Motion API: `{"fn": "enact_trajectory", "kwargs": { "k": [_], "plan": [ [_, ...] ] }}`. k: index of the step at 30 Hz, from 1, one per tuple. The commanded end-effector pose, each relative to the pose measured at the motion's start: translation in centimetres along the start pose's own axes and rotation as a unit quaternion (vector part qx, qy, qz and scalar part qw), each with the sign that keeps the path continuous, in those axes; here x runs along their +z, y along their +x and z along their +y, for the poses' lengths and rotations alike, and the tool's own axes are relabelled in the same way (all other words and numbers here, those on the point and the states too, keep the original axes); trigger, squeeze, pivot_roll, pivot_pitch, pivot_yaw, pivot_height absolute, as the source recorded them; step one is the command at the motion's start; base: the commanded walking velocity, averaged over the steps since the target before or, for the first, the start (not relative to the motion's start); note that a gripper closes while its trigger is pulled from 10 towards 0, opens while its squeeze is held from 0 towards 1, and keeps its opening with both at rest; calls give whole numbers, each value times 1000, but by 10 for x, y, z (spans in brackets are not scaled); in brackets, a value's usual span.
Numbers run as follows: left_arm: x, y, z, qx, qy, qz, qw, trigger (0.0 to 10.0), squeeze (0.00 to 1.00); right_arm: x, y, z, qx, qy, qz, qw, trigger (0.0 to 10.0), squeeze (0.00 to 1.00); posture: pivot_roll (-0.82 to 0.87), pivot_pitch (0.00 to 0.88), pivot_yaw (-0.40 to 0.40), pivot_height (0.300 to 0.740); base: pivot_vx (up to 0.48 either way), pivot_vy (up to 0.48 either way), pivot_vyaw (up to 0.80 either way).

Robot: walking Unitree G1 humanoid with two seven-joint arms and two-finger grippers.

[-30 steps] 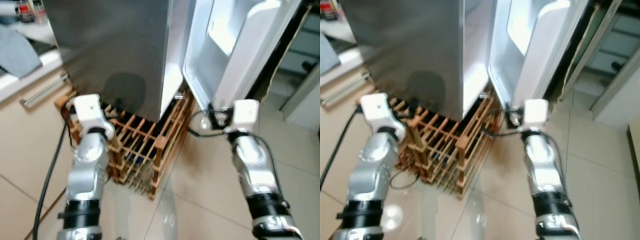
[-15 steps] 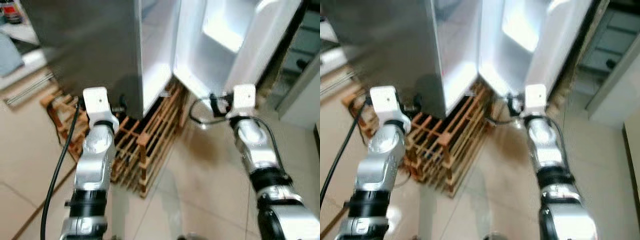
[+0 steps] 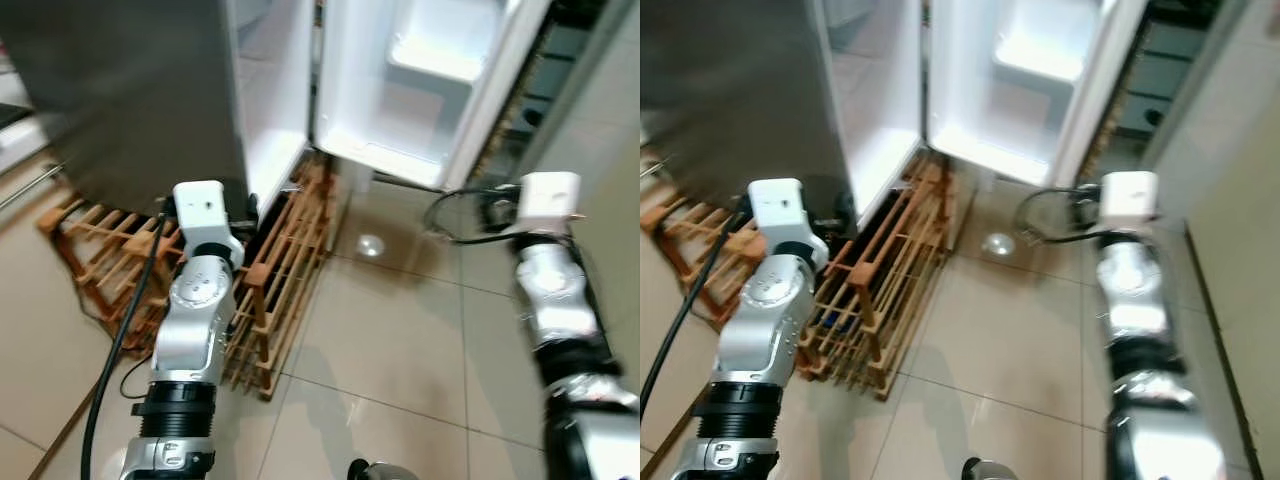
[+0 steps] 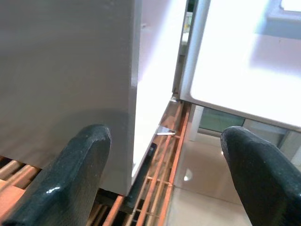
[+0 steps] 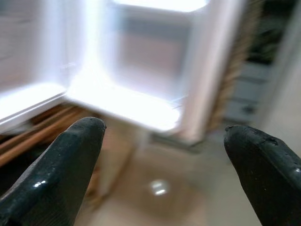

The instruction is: Restocking fridge

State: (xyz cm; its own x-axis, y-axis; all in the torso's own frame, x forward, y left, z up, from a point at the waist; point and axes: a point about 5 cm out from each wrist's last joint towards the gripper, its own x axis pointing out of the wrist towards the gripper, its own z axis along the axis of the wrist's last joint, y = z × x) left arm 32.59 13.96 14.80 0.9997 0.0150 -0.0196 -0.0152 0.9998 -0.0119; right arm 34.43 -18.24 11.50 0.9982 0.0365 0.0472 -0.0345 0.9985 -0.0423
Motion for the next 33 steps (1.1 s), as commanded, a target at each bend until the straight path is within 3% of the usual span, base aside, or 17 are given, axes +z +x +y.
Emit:
{"fn": "enact_trajectory", "kwargs": {
  "k": [1, 2, 3, 4, 6, 7, 10, 12, 14, 18, 21, 24, 29, 31, 33],
  "plan": [
    [-3, -1, 9, 13, 6, 1, 1000, 10000, 0, 6, -2, 16, 23, 22, -14, 999, 10000, 24, -90, 0, 3, 740, 0, 0, 450],
    [-4, -2, 11, 19, -3, 4, 1000, 10000, 0, 3, -6, 26, 33, 34, -10, 999, 10000, 24, -85, 0, 4, 740, 0, 0, 450],
    [-4, -2, 11, 19, -3, 4, 1000, 10000, 0, 3, -6, 26, 33, 34, -10, 999, 10000, 24, -85, 0, 4, 740, 0, 0, 450],
    [-3, -3, 12, 15, 0, 0, 1000, 10000, 0, 1, -12, 40, 50, 47, -12, 998, 10000, 24, -83, 0, 7, 740, 0, 0, 419],
    [-7, -6, 7, -26, 16, -15, 999, 10000, 0, -10, -18, 61, 72, 68, -3, 995, 10000, 24, -106, 0, 18, 740, 0, 0, 413],
    [-13, -4, 3, -35, 4, -4, 999, 10000, 0, -9, -16, 67, 72, 81, -3, 994, 10000, 20, -120, 0, 22, 740, 0, 0, 413],
    [-20, -1, -4, -38, -22, 18, 999, 10000, 0, -5, -12, 67, 70, 91, -7, 993, 10000, 20, -121, 0, 25, 740, 0, 0, 413],
    [-22, 3, -11, -46, -17, 29, 998, 10000, 0, 0, -9, 60, 75, 80, -11, 994, 10000, 20, -124, 0, 12, 740, 0, 0, 413],
    [-17, 5, -17, -51, -11, 7, 999, 10000, 0, 1, -4, 49, 72, 77, 0, 994, 10000, 20, -114, 0, -9, 740, 0, 0, 413],
    [-15, 7, -17, -46, -18, 1, 999, 10000, 0, 7, 2, 46, 81, 61, -7, 995, 10000, 20, -97, 0, -20, 740, 0, 0, 411],
    [-7, 8, -16, -51, -7, -29, 998, 10000, 0, 20, 21, 34, 66, 61, -7, 996, 10000, 20, -75, 0, -47, 740, 0, 0, 408],
    [-7, 8, -14, -46, -13, -29, 998, 10000, 0, 23, 22, 39, 83, 54, -12, 995, 10000, 20, -58, 0, -58, 740, 0, -240, 404],
    [-13, -2, -10, -31, 2, -29, 999, 10000, 0, 5, 11, 61, 123, 61, 15, 990, 10000, 27, -21, 0, -67, 740, 0, 0, 404],
    [-14, -5, -8, -27, -3, -27, 999, 10000, 0, 6, 10, 66, 122, 71, 5, 990, 10000, 24, -17, 0, -64, 740, 0, 0, 400],
    [-15, -7, -9, -31, 8, -24, 999, 10000, 0, 5, 10, 69, 109, 49, 3, 993, 10000, 12, -10, 0, -61, 740, 0, 0, 0]
  ]
}}
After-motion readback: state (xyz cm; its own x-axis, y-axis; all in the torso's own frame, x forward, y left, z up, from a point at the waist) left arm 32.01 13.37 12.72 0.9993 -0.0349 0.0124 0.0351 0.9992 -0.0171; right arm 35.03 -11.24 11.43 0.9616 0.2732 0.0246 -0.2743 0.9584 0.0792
